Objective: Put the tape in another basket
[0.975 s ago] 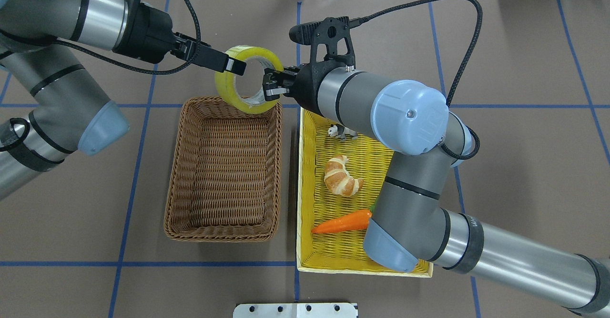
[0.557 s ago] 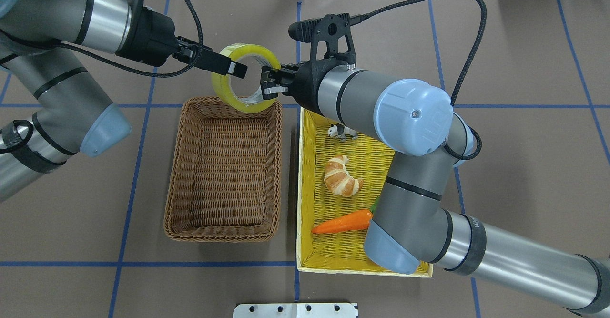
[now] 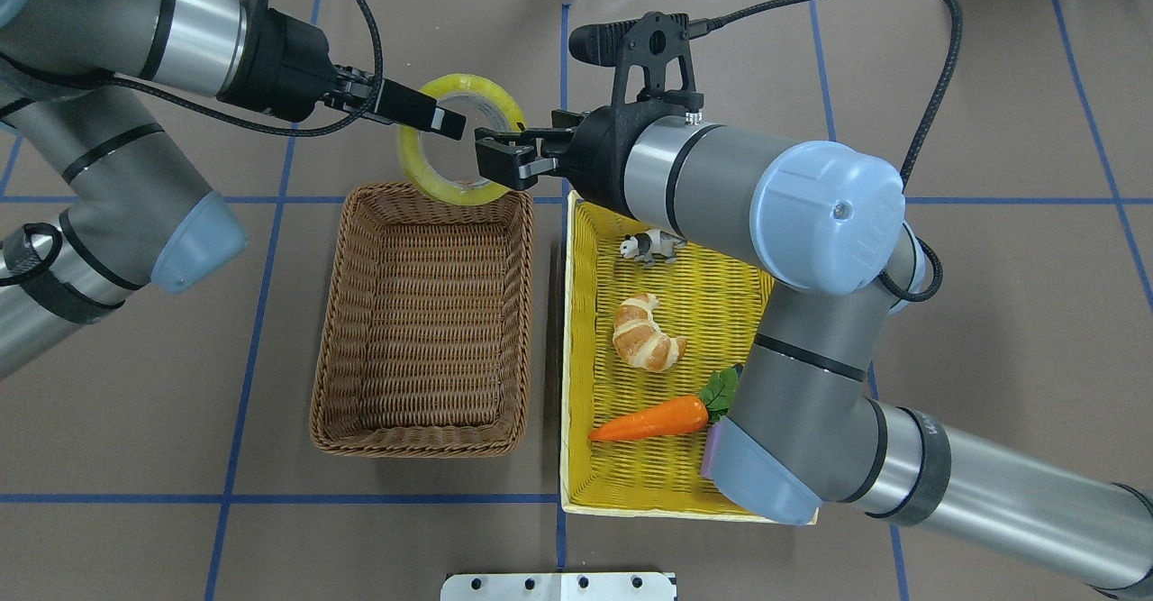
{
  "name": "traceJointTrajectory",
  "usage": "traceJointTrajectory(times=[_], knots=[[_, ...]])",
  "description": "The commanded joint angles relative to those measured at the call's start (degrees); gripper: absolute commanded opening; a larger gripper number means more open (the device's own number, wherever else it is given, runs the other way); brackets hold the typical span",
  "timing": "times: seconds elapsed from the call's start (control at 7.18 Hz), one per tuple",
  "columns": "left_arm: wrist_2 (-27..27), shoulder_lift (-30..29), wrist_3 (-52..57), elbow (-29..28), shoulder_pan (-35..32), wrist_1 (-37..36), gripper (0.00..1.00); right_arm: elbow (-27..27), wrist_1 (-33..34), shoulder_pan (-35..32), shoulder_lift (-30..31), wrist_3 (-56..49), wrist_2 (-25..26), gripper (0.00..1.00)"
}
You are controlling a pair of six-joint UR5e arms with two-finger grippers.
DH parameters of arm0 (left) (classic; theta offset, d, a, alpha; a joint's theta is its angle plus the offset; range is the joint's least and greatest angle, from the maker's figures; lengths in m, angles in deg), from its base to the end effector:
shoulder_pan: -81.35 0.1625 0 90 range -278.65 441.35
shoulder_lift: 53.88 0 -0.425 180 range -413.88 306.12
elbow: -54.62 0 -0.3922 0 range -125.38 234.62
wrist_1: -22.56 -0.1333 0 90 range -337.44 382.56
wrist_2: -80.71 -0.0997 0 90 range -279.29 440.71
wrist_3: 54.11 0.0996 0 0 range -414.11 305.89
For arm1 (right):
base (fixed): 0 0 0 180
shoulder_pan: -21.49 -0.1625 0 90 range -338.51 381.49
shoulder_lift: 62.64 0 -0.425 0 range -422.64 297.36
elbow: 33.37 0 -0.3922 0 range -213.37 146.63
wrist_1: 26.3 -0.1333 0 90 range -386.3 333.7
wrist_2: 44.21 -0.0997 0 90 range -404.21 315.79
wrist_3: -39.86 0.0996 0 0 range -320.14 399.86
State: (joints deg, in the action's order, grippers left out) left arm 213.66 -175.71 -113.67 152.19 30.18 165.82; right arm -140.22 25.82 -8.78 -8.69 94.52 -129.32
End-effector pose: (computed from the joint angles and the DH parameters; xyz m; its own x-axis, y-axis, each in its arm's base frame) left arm 0.3224 -0.5049 0.1717 0.0476 0.5323 -0.8452 0.1384 0.8345 0.5334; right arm -0.4334 -0.4171 0.0923 0.3235 -0.4785 0.8163 -0.4765 0.6629 0.5774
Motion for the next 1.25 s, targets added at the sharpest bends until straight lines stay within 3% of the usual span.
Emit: traceJointTrajectory(times=[0.0, 0.14, 0.28, 0.42, 0.7, 0.84, 1.11], knots=[[0.03, 0.44, -1.78, 0.0, -0.08, 0.09, 0.0, -0.03, 0.6, -5.47, 3.6, 0.53, -5.63, 0.98], [0.03, 1.23, -2.57, 0.0, -0.08, 0.17, 0.0, 0.32, 2.7, -11.85, 6.66, 1.76, -13.34, 0.98], [0.03, 2.98, -7.53, -0.09, 0.1, 2.18, 0.0, 0.85, 11.94, -18.7, 7.56, 0.81, -22.46, 0.99], [-0.06, 4.13, -15.33, -0.53, 0.53, 5.07, 0.0, 1.55, 19.6, -24.52, 7.57, -0.33, -28.3, 1.0], [-5.3, 6.06, -23.39, -3.68, 3.06, 12.7, 0.0, 9.86, 26.94, -35.68, 7.83, -18.35, -42.35, 0.99], [-11.94, 7.12, -23.58, -7.44, 7.18, 19.62, 0.0, 13.91, 29.32, -40.52, 9.05, -28.54, -45.03, 0.99], [-16.92, 7.13, -23.4, -14.74, 10.46, 27.58, 0.0, 17.27, 34.51, -48.53, 12.82, -43.15, -47.42, 1.0]])
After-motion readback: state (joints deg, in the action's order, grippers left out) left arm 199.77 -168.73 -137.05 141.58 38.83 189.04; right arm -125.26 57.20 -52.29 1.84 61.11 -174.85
